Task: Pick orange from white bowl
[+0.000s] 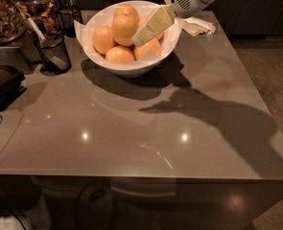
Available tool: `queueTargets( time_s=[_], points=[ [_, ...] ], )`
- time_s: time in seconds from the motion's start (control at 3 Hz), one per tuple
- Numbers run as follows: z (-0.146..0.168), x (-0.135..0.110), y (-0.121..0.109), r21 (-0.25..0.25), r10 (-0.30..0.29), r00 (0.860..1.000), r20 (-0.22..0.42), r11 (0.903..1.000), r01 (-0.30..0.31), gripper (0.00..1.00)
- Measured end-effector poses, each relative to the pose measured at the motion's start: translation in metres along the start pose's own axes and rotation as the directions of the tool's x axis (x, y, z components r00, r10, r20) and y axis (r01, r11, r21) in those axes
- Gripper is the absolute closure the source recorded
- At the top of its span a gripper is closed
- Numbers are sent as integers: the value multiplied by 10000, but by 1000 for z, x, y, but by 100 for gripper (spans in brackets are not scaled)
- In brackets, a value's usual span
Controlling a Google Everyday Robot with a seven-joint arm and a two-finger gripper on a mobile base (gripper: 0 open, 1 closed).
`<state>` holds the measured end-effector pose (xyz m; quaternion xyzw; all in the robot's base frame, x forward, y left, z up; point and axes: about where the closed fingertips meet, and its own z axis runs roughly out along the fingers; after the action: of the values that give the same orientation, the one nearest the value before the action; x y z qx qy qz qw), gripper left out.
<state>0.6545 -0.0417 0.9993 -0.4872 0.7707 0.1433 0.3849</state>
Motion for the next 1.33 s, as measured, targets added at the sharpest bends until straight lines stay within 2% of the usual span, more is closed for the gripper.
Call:
queueTargets(
  time_s=[0.33, 1.0, 1.33],
  points=[
    [13, -11, -9, 13, 237, 9990, 368, 9997, -238, 0],
    [36, -30, -16, -305, 109, 9974, 716, 9995, -87, 34],
    [44, -32, -19, -373, 67, 9972, 741, 9993, -40, 30]
  ],
)
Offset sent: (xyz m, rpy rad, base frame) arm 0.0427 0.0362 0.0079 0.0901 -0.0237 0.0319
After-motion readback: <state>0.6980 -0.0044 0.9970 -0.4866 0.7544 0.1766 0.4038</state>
